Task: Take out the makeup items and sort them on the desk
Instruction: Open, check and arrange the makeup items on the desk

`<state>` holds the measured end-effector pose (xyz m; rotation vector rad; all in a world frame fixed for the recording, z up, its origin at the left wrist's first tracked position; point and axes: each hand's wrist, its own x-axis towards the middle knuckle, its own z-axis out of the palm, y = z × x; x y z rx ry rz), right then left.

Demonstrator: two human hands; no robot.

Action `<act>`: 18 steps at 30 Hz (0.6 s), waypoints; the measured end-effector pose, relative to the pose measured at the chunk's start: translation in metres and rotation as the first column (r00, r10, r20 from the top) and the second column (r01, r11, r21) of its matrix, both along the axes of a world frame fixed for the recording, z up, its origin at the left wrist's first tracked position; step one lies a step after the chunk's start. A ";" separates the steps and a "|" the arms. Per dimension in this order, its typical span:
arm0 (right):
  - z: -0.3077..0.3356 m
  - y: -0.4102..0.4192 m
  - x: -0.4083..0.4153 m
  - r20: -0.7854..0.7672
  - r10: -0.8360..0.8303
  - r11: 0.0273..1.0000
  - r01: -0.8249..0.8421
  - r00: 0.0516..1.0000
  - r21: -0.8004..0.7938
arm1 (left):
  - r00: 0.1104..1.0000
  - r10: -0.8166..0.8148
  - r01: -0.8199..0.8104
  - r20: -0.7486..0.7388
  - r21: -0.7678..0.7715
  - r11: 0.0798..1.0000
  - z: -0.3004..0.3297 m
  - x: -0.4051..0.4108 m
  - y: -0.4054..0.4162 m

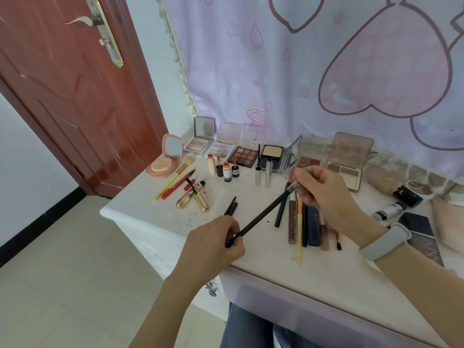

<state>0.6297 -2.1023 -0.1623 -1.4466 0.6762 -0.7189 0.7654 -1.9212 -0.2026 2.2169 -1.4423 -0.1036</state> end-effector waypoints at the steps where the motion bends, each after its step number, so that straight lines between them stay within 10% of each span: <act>1: 0.003 0.004 0.000 0.006 0.007 1.000 -0.007 1.000 0.007 | 1.000 0.011 -0.011 -0.010 -0.028 1.000 0.001 -0.003 0.001; 18: 0.003 0.054 0.013 -0.056 0.198 0.948 -0.206 0.979 -0.243 | 0.995 0.078 -0.092 -0.060 -0.279 0.956 0.002 -0.028 -0.007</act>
